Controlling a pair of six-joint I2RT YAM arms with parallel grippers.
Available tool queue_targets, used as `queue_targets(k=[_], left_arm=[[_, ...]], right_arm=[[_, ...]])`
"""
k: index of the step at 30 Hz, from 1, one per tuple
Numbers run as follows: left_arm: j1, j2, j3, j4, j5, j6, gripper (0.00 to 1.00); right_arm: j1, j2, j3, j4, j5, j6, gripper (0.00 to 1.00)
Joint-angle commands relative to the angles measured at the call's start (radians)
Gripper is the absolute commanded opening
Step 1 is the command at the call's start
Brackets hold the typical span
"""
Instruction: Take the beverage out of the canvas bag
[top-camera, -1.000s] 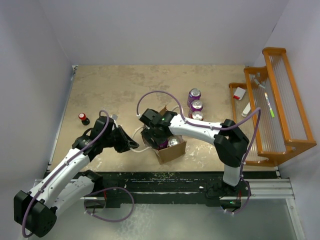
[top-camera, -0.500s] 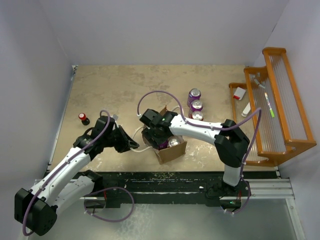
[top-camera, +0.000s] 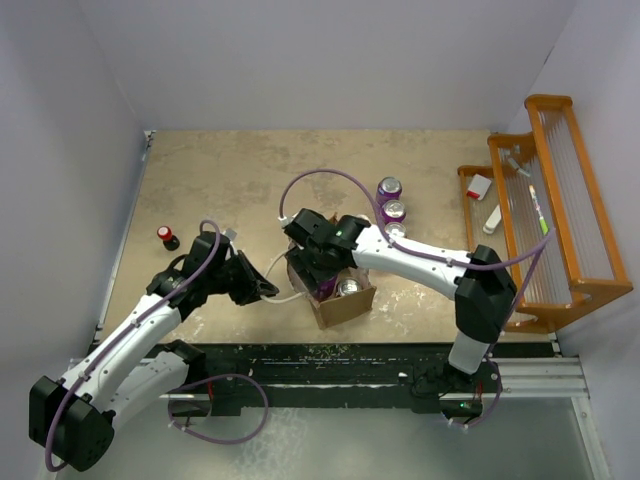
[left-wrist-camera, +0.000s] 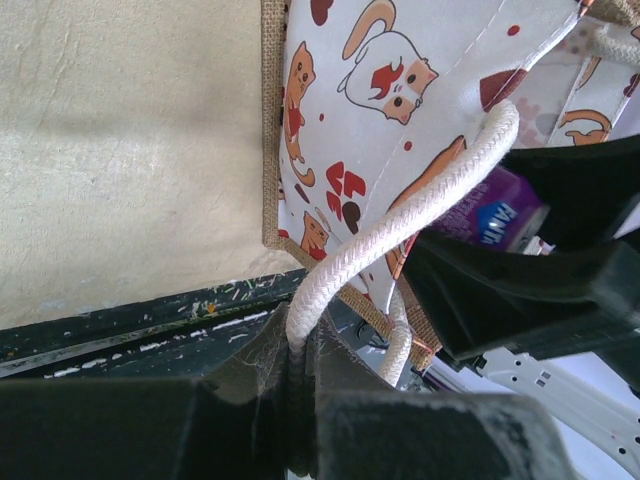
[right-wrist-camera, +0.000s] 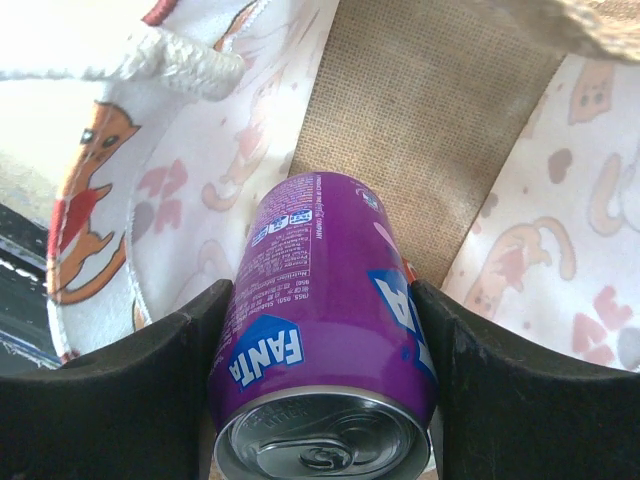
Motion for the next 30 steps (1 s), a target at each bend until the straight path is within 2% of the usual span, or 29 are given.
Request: queue_targets(k=[1, 5, 16, 22, 30], left_arm=[[0.001, -0.018, -0.007, 0.017, -0.003, -0.008, 0.00], [0.001, -0.019, -0.010, 0.018, -0.002, -0.006, 0.00], [0.001, 0.005, -0.008, 0.046, 0.006, 0.000, 0.00], [0.001, 0.026, -0.010, 0.055, 0.016, 0.009, 0.00], [0.001, 0.009, -0.025, 0.058, 0.016, 0.000, 0.00]], right_arm=[[0.003, -0.086, 0.061, -0.005, 0.043, 0.026, 0.03], [-0.004, -0.097, 0.062, 0.004, 0.033, 0.039, 0.00], [-0.063, -0.123, 0.156, -0.024, -0.004, 0.041, 0.00], [-0.101, -0.202, 0.202, -0.022, -0.002, 0.044, 0.00], [-0.119, -0.360, 0.181, 0.086, 0.080, 0.002, 0.00]])
